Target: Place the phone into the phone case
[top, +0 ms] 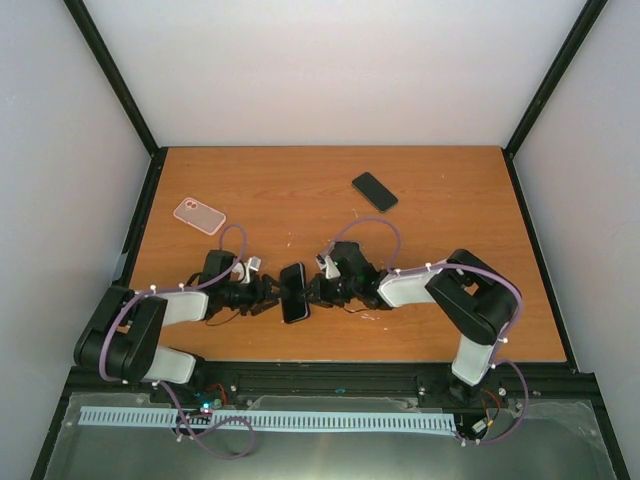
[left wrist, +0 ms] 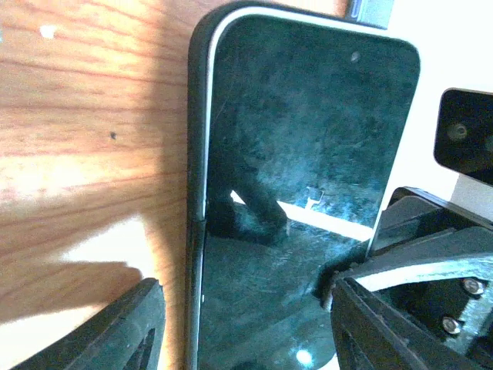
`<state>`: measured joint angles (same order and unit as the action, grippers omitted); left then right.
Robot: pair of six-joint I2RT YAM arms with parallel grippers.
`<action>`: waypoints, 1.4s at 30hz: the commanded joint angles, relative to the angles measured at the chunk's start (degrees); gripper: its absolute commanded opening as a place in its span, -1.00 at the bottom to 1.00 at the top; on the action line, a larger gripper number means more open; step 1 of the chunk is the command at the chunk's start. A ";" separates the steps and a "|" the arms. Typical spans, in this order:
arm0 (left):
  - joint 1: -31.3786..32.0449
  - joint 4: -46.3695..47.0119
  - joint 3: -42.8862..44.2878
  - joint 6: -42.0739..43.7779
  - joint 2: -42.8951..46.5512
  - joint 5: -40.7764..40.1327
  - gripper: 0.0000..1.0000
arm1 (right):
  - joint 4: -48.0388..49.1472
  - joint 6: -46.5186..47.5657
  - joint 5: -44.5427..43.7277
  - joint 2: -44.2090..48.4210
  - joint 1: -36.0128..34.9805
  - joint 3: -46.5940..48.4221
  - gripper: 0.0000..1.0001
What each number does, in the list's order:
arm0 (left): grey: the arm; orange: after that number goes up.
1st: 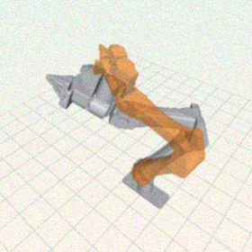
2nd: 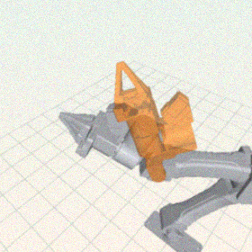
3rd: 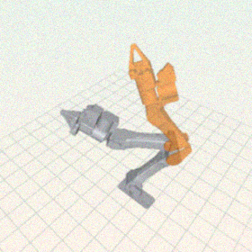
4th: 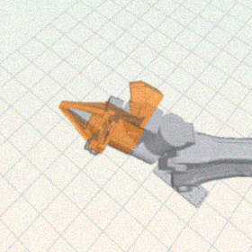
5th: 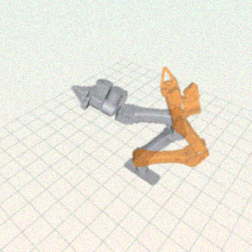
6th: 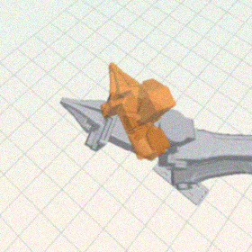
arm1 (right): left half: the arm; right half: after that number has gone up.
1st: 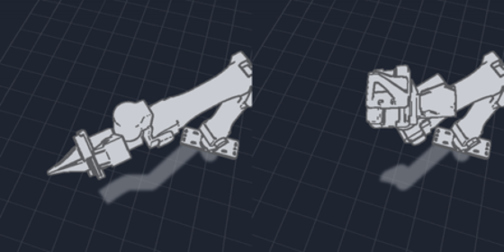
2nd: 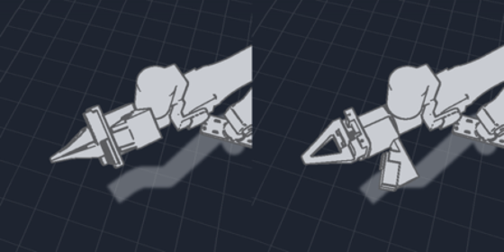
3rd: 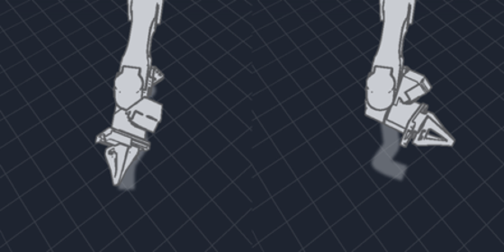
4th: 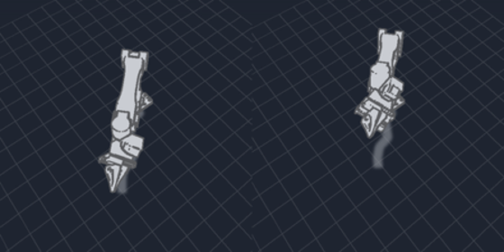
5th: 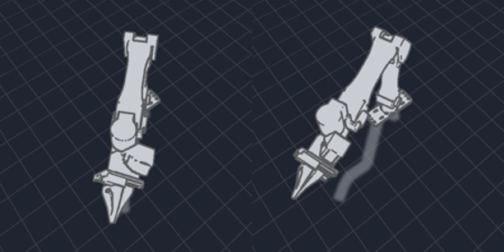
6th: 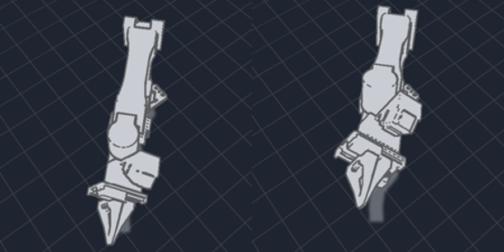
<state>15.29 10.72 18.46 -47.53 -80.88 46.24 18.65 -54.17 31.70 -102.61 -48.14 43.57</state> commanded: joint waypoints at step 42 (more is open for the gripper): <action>1.15 23.07 1.89 -13.43 28.51 19.99 -0.74 | 16.65 -2.69 -0.68 32.32 -0.90 -11.61 -0.11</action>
<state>16.08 28.75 19.75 -61.21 -53.74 64.75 37.39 -59.75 32.12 -73.69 -48.84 31.14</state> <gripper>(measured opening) 0.138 0.374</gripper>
